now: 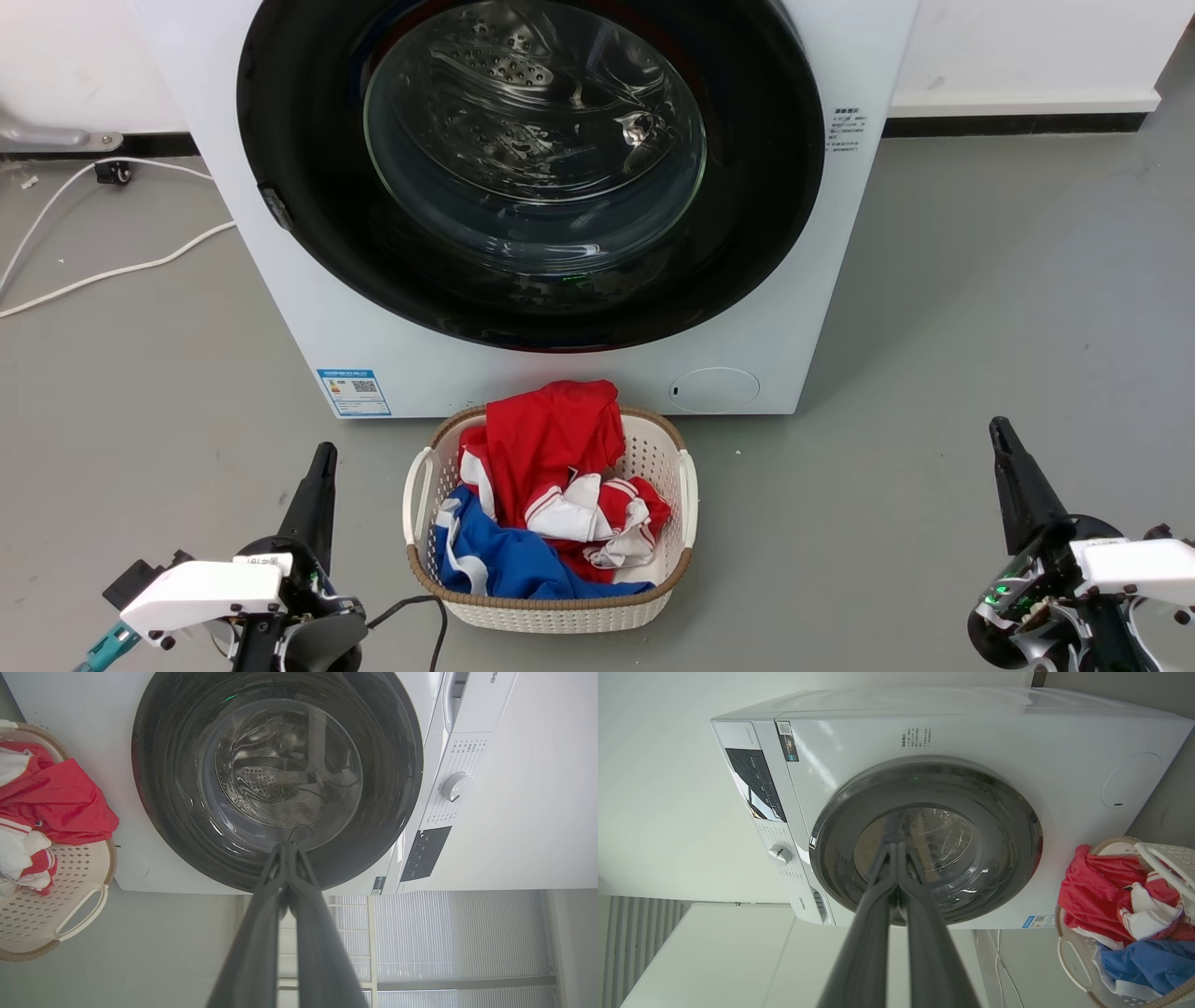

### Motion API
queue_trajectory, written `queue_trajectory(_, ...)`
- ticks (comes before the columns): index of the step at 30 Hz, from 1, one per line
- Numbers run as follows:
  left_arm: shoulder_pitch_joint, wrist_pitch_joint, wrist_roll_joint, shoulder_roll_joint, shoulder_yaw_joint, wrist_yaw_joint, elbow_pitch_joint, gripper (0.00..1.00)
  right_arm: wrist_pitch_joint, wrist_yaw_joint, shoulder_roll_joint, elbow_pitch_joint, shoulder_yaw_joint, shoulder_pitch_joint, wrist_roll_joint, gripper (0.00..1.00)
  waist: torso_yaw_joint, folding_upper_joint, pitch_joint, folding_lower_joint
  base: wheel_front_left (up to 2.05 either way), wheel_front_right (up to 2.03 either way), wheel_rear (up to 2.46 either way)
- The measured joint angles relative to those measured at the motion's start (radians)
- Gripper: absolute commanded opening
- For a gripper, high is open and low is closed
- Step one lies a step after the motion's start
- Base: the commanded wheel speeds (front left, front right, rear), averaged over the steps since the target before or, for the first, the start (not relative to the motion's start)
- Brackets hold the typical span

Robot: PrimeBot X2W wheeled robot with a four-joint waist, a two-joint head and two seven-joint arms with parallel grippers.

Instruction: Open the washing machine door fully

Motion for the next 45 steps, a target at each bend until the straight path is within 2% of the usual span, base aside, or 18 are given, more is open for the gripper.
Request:
queue_trajectory(5,0.001,0.000,0.000,0.000,0.000,0.000,0.002,0.00,0.000,0.000,0.000,0.001,0.000,0.001,0.000,0.00,0.000,0.0000,0.000,0.0000,0.00,0.00,0.00)
queue_trajectory(6,0.004,0.000,0.000,-0.001,-0.001,0.000,0.008,1.00,0.000,0.000,0.001,0.007,0.001,0.005,0.001,1.00,0.000,0.0000,0.000,0.0000,0.00,0.00,0.00)
queue_trajectory(13,0.041,-0.022,0.012,-0.005,-0.010,0.002,0.021,1.00,-0.020,-0.002,0.005,0.031,0.001,0.043,-0.010,1.00,0.000,0.0000,0.000,0.0000,0.00,0.00,0.00)
queue_trajectory(18,0.043,-0.047,0.085,-0.005,-0.004,0.012,0.001,1.00,-0.046,-0.002,0.005,0.020,-0.011,0.045,-0.079,1.00,0.000,0.0000,0.001,0.0000,0.00,0.00,0.00)
queue_trajectory(37,0.067,-0.128,0.548,-0.004,-0.051,0.134,-0.132,1.00,-0.127,-0.002,0.005,-0.132,-0.005,0.084,-0.541,1.00,0.000,0.0000,0.007,0.0000,0.00,0.00,0.00)
queue_trajectory(45,0.079,-0.157,0.710,0.018,-0.099,0.185,-0.155,1.00,-0.157,-0.002,0.005,-0.185,0.020,0.099,-0.734,1.00,0.000,0.0000,0.007,0.0000,0.00,0.00,0.00)
